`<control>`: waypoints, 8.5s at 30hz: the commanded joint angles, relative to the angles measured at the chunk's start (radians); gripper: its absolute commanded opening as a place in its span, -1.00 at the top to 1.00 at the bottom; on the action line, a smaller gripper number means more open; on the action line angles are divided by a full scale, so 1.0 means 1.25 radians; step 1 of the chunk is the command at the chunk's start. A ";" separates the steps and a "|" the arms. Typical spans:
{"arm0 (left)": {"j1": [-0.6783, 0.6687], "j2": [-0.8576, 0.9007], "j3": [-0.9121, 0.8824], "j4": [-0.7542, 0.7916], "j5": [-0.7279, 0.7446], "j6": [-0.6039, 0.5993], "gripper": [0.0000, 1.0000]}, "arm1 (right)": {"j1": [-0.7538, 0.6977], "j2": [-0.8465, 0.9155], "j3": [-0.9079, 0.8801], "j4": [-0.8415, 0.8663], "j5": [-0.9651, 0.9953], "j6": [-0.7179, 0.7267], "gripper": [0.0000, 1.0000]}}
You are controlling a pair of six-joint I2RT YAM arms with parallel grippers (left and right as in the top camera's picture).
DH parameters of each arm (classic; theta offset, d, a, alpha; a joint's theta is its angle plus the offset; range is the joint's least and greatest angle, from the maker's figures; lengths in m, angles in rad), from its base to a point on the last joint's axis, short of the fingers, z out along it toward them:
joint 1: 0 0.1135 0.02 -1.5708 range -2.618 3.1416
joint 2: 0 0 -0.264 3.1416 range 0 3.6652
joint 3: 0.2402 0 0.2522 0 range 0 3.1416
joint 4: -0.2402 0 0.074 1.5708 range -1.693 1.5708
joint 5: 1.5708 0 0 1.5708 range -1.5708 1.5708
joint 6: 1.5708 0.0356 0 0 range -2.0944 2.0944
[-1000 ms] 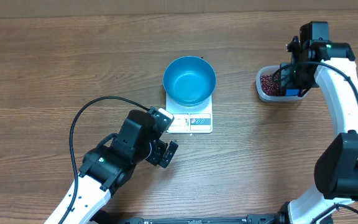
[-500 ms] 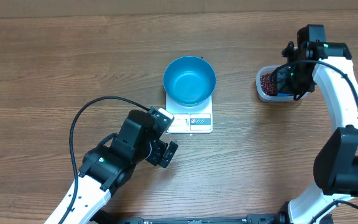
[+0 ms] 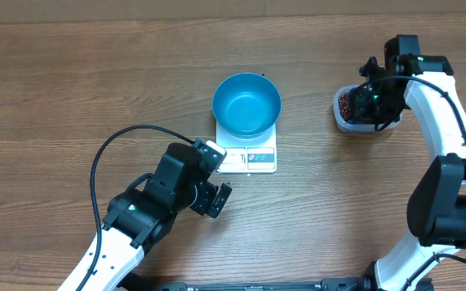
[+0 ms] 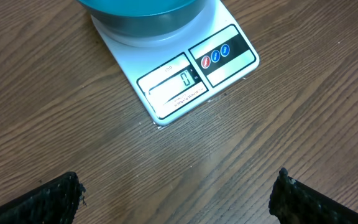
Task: Scoop item into bowl and weigh 150g on scale
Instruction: 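Dip the blue scoop into the bean tub with the right gripper, then carry the filled scoop left and pour beans into the teal bowl, then return the empty scoop right over the bean tub, then scoop beans again from the tub with the right gripper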
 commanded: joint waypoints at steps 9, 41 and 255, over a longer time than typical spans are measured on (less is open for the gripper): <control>-0.003 0.001 -0.002 0.003 -0.005 0.009 -1.00 | -0.120 0.013 0.004 0.011 -0.255 -0.001 0.92; -0.003 0.001 -0.002 0.003 -0.005 0.009 -1.00 | -0.351 0.013 0.004 -0.184 -0.659 -0.261 0.93; -0.003 0.001 -0.002 0.003 -0.005 0.009 -0.99 | 0.010 0.022 -0.037 0.040 -0.083 -0.026 0.92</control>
